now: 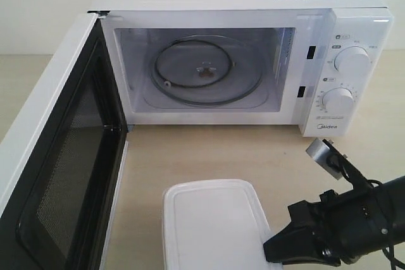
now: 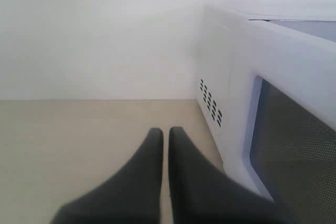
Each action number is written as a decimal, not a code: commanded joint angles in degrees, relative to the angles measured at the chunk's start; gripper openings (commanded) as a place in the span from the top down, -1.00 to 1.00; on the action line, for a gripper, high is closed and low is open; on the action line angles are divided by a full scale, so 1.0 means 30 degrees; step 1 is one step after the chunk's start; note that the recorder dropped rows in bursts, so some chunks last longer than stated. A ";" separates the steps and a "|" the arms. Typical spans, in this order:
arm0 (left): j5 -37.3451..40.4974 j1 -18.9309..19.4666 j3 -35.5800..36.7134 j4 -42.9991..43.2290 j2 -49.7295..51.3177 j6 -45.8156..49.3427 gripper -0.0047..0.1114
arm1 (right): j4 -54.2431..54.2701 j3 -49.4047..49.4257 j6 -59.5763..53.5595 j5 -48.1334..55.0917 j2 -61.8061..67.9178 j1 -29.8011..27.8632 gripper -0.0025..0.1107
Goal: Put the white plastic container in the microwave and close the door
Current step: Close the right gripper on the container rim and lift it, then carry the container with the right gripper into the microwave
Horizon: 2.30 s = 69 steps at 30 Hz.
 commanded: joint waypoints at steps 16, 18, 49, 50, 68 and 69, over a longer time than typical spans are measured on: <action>-0.0113 0.0096 0.0070 0.0003 -0.0120 -0.0205 0.84 | 0.0202 0.0057 0.2408 -0.2314 -0.5097 0.0010 0.96; -0.0113 0.0096 0.0070 0.0003 -0.0120 -0.0205 0.84 | 0.0202 0.0057 0.3191 -0.2440 -0.5939 0.0010 0.96; -0.0113 0.0096 0.0070 0.0003 -0.0120 -0.0205 0.84 | -0.2480 0.0087 1.4930 -0.9270 -1.3953 0.6619 0.96; -0.0113 0.0096 0.0070 0.0003 -0.0120 -0.0205 0.84 | -0.2949 0.0087 1.5677 -1.0216 -1.3953 0.7362 0.96; -0.0113 0.0096 0.0070 0.0003 -0.0120 -0.0205 0.84 | -1.1861 0.2316 3.2111 -2.3753 -1.2854 1.5652 0.96; -0.0113 0.0096 0.0070 0.0003 -0.0120 -0.0205 0.84 | -1.3118 0.2463 3.3627 -2.4181 -1.2723 1.5652 0.96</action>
